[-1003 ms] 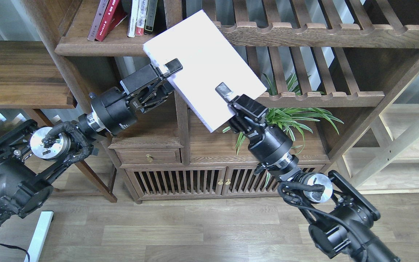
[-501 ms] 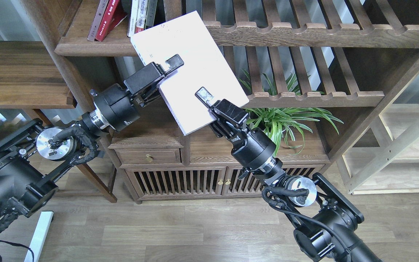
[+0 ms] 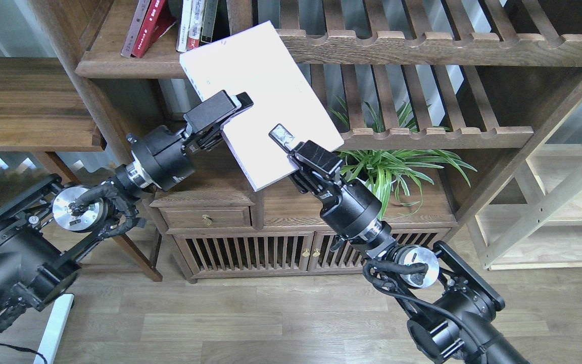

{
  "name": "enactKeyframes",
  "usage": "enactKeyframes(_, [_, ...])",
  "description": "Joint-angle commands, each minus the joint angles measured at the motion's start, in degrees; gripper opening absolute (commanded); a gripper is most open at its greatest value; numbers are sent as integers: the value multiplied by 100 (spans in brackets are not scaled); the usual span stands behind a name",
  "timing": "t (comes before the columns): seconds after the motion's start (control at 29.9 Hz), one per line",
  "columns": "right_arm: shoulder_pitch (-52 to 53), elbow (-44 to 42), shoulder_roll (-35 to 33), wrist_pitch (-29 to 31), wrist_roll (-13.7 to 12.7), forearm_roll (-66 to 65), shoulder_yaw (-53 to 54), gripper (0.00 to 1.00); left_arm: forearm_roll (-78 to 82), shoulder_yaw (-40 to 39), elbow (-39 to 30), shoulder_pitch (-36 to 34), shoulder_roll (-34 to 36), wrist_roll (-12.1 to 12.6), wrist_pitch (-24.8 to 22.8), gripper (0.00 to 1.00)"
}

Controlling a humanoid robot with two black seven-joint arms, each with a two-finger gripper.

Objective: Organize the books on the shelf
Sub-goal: 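Grasp the white book's edge with the left gripper beside the right gripper, then carry the white book with the left gripper up and away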

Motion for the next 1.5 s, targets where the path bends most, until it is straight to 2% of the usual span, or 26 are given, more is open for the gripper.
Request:
enactKeyframes(0.0, [12, 4, -3, 3, 20, 17, 8, 4, 15, 18, 1, 179, 1, 35, 3, 0])
enactKeyframes(0.13, [12, 4, -3, 3, 29, 17, 8, 7, 15, 10, -26, 206, 63, 35, 3, 0])
enactKeyframes(0.2, [30, 4, -3, 3, 37, 8, 16, 17, 15, -17, -35, 206, 72, 35, 3, 0])
enactKeyframes(0.3, [38, 4, -3, 3, 46, -36, 52, 36, 24, -61, -35, 197, 72, 35, 3, 0])
enactKeyframes(0.47, [38, 4, -3, 3, 55, -343, 60, 60, 50, -78, -43, 197, 133, 35, 3, 0])
enactKeyframes(0.57, [38, 4, -3, 3, 73, -502, 95, 68, 59, -78, -43, 206, 133, 35, 3, 0])
enactKeyframes(0.8, [21, -128, -3, 3, 73, -572, 586, 74, 94, -175, -87, 180, 194, 35, 3, 0])
enactKeyframes(0.9, [21, -303, -3, 3, 73, -581, 1000, 79, 322, -350, -297, 180, 484, 35, 3, 0])
enactKeyframes(0.97, [21, -365, -3, 3, 73, -572, 1281, 83, 454, -508, -605, 197, 704, 35, 3, 0])
enactKeyframes(1.07, [30, -514, -3, 3, 73, -581, 1563, 83, 647, -675, -965, 206, 1063, 35, 3, 0])
enactKeyframes(1.3, [-32, -1042, -187, 3, 73, -651, 1704, 83, 1228, -1255, -2029, 241, 2435, 8, 3, 0])
enactKeyframes(1.47, [-41, -1060, -257, 3, 64, -687, 1704, 83, 1736, -2212, -2434, 241, 2770, 26, 3, 0])
